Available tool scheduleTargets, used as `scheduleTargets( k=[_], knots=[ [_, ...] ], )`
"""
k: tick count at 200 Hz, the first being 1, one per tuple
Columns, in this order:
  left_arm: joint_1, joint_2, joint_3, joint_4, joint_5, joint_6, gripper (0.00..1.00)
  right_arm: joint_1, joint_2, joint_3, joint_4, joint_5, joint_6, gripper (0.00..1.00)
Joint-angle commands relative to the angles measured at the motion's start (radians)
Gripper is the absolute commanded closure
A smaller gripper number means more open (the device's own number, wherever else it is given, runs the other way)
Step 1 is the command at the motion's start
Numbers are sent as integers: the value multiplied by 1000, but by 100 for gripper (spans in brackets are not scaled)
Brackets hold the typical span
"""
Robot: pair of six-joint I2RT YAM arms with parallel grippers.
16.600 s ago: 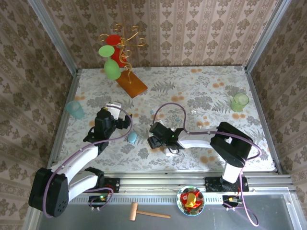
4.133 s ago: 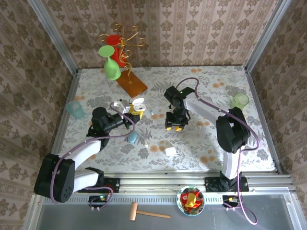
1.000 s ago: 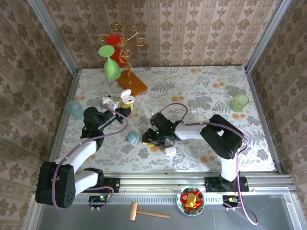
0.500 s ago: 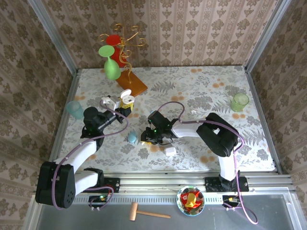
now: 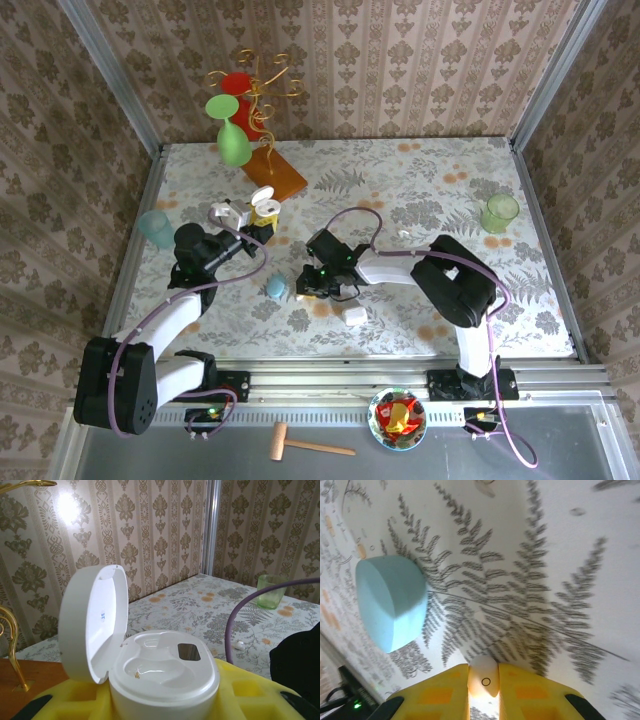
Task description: Insert the wireless bluetooth earbuds into the charging case
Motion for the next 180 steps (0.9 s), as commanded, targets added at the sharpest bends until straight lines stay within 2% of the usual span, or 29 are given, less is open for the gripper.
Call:
scheduleTargets(
  k=[1,27,36,78,107,129,157,161,180],
  knots=[
    [-8,10,14,12,-3,24,86,-13,-83,19,-134,118,-77,83],
    [-33,13,13,-11,-3,67,86,-31,-160,23,-238,210,-132,82],
    [-44,16,13,-23,-39,86,86,-40,-186,25,-273,234,-148,82],
    [-121,58,2,-33,-47,174,85,-85,-319,48,-387,296,-214,82],
    [-184,109,3,-8,-41,232,83,-95,-386,106,-466,310,-252,82],
    [-213,150,12,4,-32,251,87,-97,-416,159,-510,319,-279,82],
    [-215,196,14,62,-26,250,87,-97,-434,223,-530,301,-296,82],
    [-243,202,14,70,-24,249,87,-97,-438,231,-528,295,-296,82],
    [-257,220,15,82,-17,256,87,-97,-447,255,-506,266,-296,81]
  ],
)
